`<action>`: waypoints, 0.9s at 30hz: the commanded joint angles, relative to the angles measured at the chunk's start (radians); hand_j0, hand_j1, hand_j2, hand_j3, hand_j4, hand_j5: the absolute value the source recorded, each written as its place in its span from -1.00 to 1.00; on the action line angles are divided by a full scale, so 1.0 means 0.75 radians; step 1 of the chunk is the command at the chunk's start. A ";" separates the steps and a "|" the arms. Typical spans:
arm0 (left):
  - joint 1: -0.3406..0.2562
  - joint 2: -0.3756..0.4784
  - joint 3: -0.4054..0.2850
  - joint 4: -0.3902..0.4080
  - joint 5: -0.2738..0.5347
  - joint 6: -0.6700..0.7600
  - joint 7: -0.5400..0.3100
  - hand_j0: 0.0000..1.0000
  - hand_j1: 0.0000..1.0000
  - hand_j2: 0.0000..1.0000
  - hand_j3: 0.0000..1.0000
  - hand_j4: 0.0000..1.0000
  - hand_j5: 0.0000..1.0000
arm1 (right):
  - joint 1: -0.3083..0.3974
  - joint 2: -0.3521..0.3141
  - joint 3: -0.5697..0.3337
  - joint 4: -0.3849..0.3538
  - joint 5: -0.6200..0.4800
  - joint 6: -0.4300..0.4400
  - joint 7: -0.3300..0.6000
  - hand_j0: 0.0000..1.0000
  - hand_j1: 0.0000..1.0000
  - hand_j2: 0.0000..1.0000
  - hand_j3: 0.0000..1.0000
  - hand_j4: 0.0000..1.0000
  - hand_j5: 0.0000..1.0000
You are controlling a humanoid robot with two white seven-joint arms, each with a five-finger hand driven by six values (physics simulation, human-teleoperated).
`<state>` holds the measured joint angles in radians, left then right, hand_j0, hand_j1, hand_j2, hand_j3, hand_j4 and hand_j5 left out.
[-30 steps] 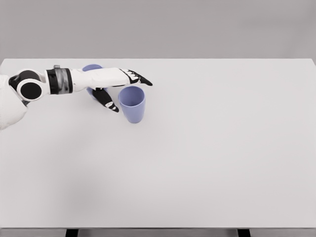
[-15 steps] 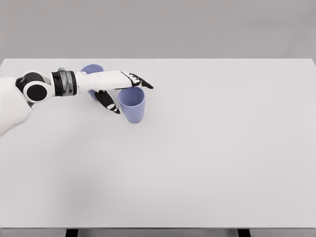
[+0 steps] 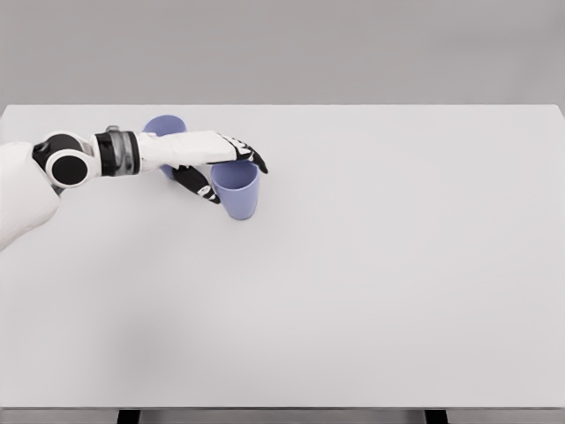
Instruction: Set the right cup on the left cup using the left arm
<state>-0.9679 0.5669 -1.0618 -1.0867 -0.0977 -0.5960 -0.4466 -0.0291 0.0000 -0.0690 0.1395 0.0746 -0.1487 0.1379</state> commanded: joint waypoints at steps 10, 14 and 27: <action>-0.004 0.032 0.015 -0.016 0.051 -0.005 -0.004 0.15 0.15 0.15 0.15 0.15 0.15 | 0.000 0.000 0.000 0.000 0.001 0.000 0.000 1.00 1.00 1.00 1.00 1.00 1.00; -0.010 0.105 0.015 -0.093 0.098 -0.005 -0.010 0.15 0.15 0.15 0.15 0.15 0.15 | 0.000 0.000 0.000 0.000 0.001 0.000 0.000 1.00 1.00 1.00 1.00 1.00 1.00; -0.127 0.383 0.013 -0.357 0.286 0.005 -0.014 0.16 0.16 0.16 0.16 0.16 0.16 | 0.000 0.000 0.000 0.000 0.001 0.000 0.000 1.00 1.00 1.00 1.00 1.00 1.00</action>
<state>-1.0692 0.8212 -1.0539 -1.3288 0.0903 -0.5949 -0.4563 -0.0291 0.0000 -0.0690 0.1395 0.0745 -0.1487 0.1379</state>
